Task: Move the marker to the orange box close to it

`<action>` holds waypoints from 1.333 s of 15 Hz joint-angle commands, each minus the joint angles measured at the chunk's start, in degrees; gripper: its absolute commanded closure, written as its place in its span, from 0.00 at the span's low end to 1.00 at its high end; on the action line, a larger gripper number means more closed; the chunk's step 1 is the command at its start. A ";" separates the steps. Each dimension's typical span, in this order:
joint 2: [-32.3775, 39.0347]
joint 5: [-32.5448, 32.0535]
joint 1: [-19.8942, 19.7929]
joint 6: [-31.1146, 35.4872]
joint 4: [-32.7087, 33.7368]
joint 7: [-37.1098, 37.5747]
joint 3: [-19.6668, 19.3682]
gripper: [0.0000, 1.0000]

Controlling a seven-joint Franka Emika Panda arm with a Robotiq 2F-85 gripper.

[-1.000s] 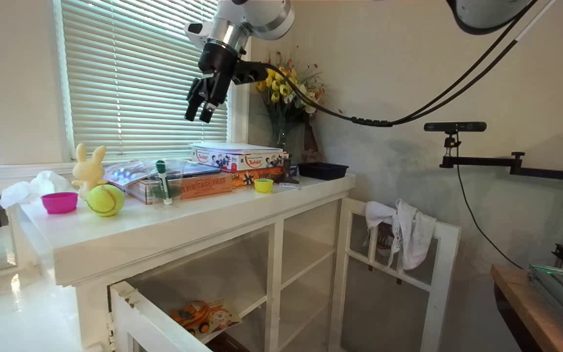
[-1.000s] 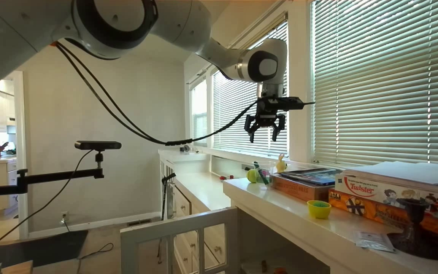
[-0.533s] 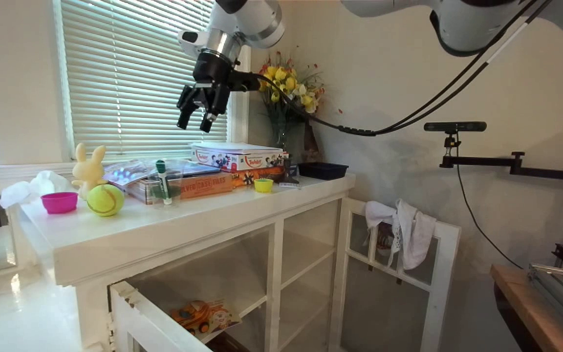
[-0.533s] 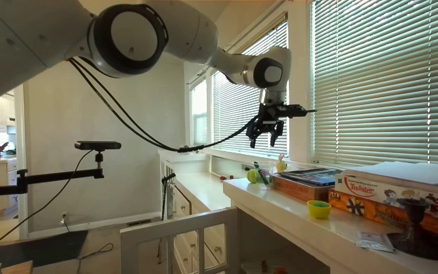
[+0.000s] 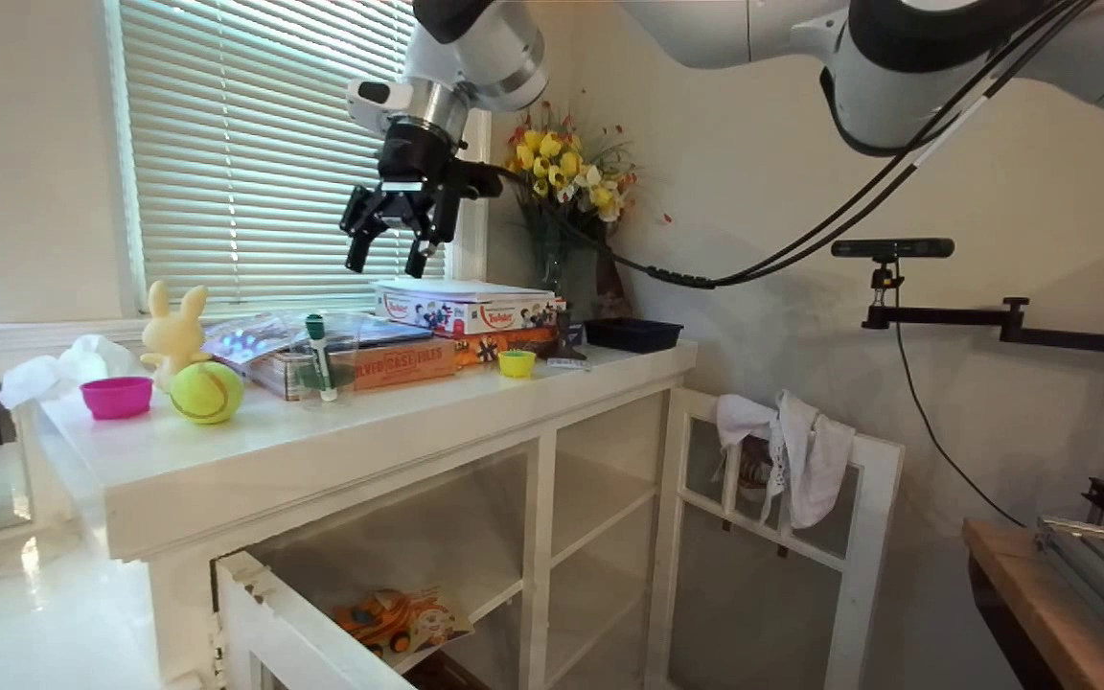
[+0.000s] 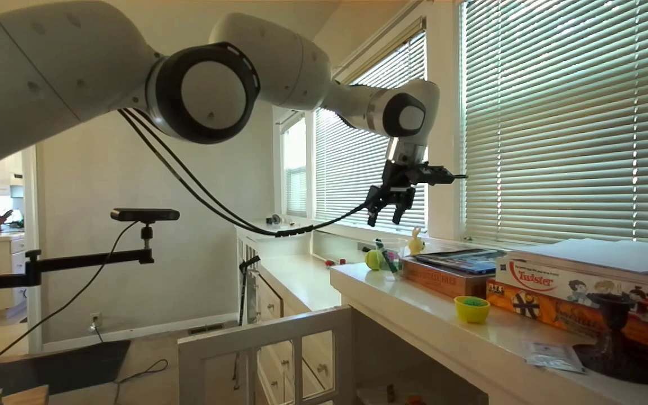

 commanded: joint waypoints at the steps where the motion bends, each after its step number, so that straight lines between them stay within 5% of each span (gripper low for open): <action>1: 0.57 0.00 0.00 -0.17 0.81 0.00 0.15 0.00; 7: 2.58 0.19 -0.28 1.51 2.66 -1.95 0.61 0.00; 20: 5.66 -2.04 2.22 2.18 6.62 -19.66 -0.25 0.00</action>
